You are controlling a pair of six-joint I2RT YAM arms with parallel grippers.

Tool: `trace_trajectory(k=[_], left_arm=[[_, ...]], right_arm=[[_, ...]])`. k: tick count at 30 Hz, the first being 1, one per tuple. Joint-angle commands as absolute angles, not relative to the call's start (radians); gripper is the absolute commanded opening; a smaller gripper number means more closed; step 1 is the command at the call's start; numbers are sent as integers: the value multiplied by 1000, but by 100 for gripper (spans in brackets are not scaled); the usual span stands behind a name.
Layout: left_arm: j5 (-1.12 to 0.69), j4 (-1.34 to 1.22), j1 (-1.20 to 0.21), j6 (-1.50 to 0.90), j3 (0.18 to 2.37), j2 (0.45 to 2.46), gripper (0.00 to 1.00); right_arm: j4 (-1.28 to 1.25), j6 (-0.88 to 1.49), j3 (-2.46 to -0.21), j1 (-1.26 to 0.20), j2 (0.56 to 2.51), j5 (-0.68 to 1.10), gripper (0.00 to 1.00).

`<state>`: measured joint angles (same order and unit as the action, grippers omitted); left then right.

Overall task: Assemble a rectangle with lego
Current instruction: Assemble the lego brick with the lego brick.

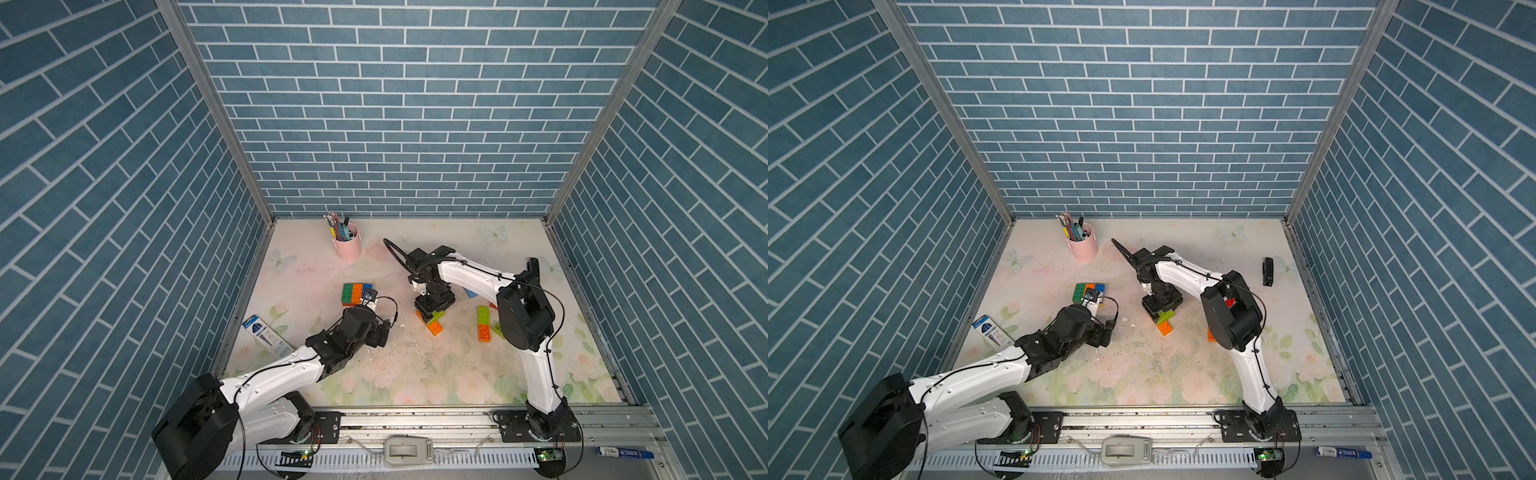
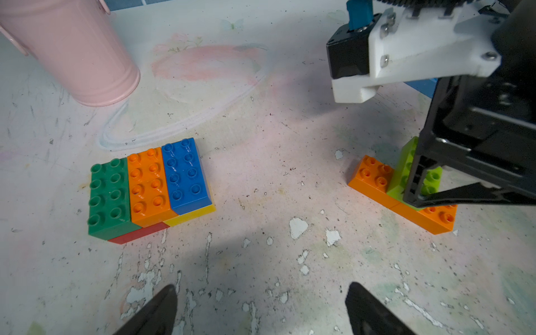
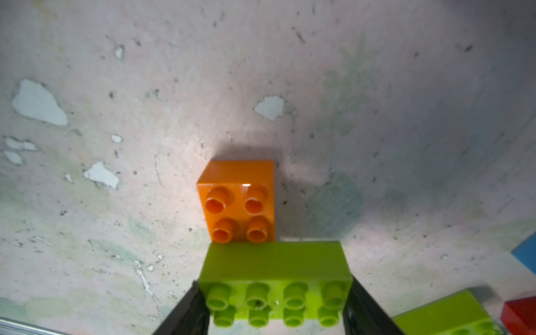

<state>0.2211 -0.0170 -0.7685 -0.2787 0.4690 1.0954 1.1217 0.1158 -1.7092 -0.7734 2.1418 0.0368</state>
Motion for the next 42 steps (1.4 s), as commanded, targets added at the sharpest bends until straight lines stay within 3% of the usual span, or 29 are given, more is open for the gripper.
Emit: trace_trajectory(k=[1,14,17,22,30,37,42], left_arm=[[233,8,-769,-274,504,1071,92],[232,21,-769,-276,517,1045,93],[235,23,-769,-277,517,1037,93],[258,54,-769,-276,542,1059,92],[260,44,-834,-187,643,1195,93],[265,-16,-960,-193,773,1364,95],[412,-23,-997,-191,810,1397,98]], right_arm=[[1118,133,-1657,-795,2224,24,21],[1159,152,-1742,-778,2088,25,78],[1162,158,-1747,-777,2077,25,87],[1147,199,-1731,-763,1984,3,86],[992,467,-1349,-596,1611,-126,54],[992,539,-1132,-539,1528,-127,60],[889,539,-1095,-507,1527,-121,61]])
